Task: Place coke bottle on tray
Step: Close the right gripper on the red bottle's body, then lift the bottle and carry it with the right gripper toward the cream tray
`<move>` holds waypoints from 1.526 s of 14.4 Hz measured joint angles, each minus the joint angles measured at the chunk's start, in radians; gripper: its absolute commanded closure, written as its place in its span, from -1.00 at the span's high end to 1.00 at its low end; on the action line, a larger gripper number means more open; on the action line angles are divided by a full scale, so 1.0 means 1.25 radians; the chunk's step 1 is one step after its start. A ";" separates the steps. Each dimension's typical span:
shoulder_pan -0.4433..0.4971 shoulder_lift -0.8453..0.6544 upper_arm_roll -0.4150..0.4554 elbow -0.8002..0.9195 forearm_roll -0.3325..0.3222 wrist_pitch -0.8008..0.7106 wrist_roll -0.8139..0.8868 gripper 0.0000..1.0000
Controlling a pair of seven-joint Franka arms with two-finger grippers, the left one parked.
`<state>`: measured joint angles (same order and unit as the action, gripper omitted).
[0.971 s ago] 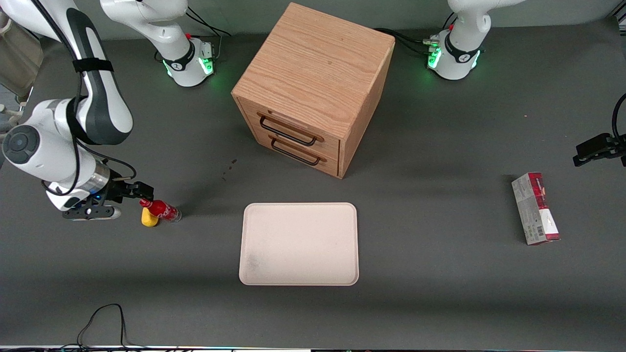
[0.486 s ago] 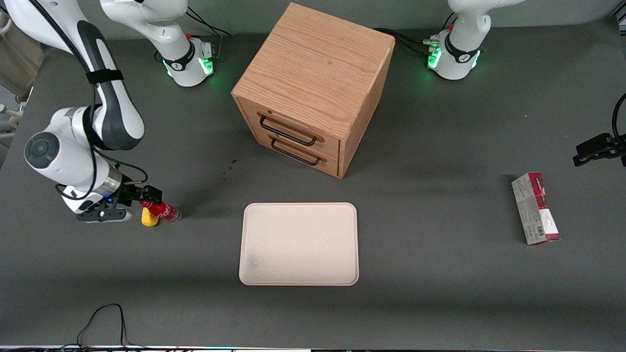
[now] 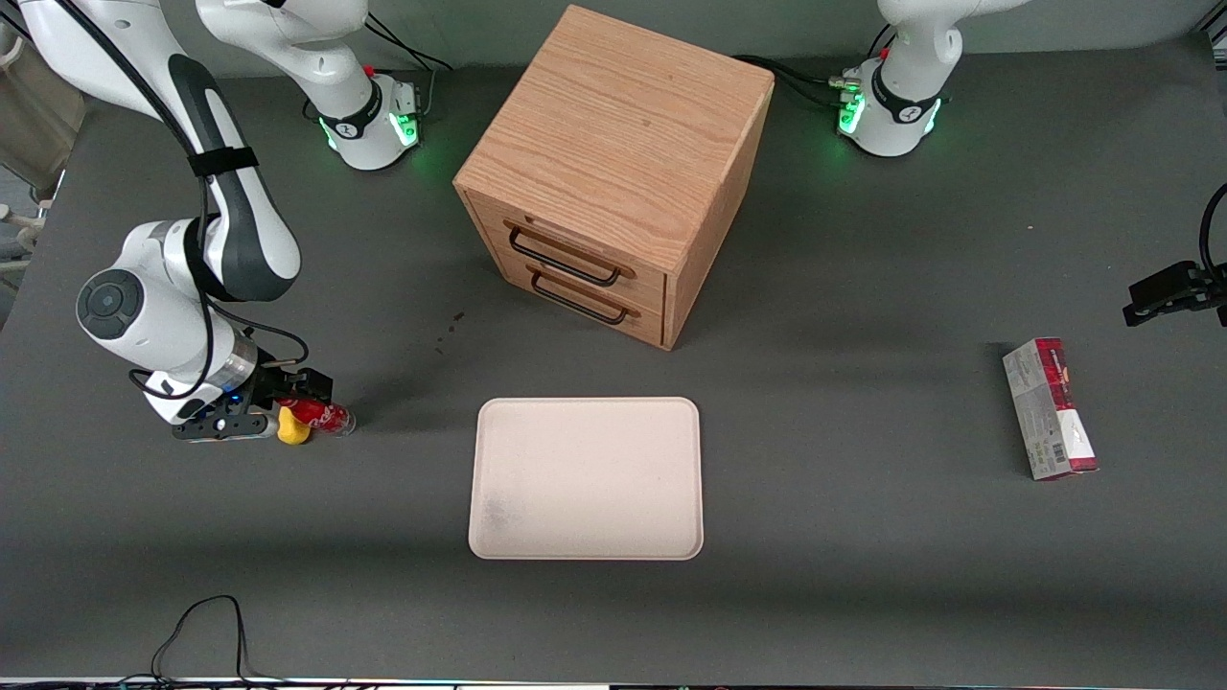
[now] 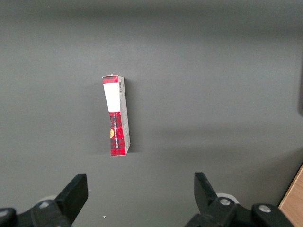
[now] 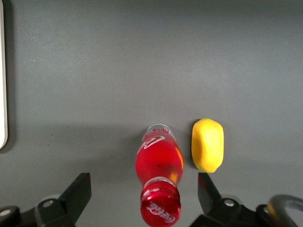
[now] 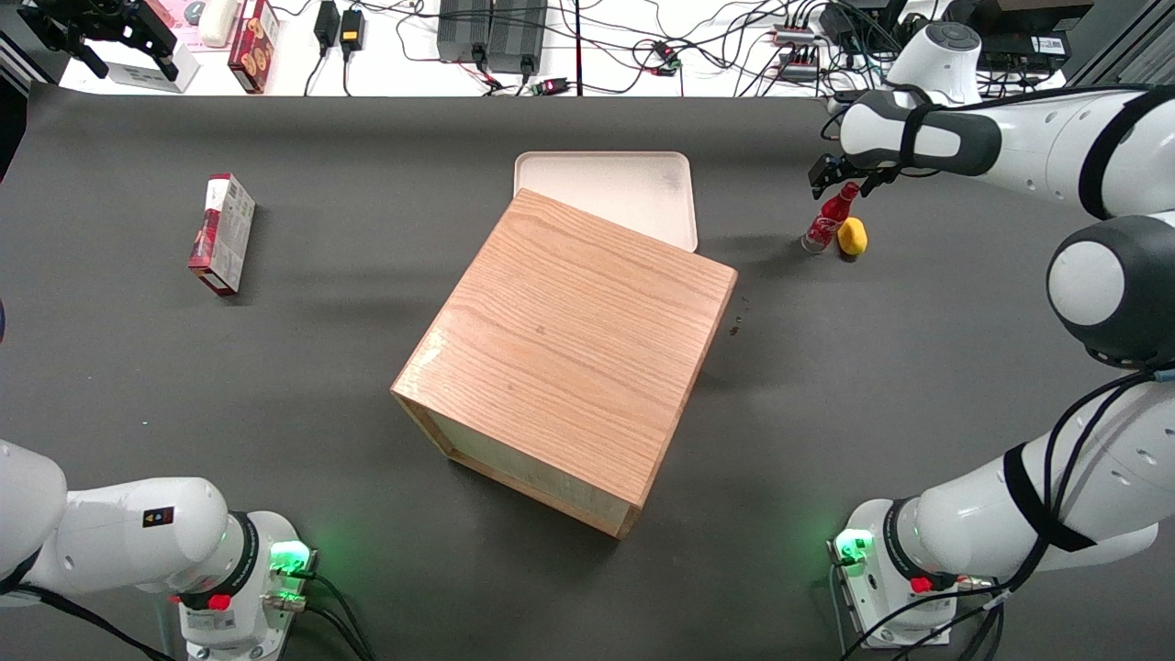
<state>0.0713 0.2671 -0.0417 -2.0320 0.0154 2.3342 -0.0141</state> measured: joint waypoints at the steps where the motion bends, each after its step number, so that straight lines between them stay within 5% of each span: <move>1: 0.000 0.000 -0.002 0.000 0.000 0.000 0.000 1.00; 3: -0.001 0.000 -0.003 0.001 0.000 0.000 0.000 0.82; 7: -0.001 0.000 -0.003 0.001 0.000 0.000 0.000 -0.40; 10: -0.001 0.000 -0.004 0.001 0.000 0.000 0.000 -0.96; 17: -0.001 0.000 -0.005 0.046 0.000 -0.063 0.000 -1.00; 22: -0.002 -0.005 -0.005 0.254 0.000 -0.310 0.000 -1.00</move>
<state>0.0689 0.2614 -0.0479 -1.7139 0.0153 1.9465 -0.0147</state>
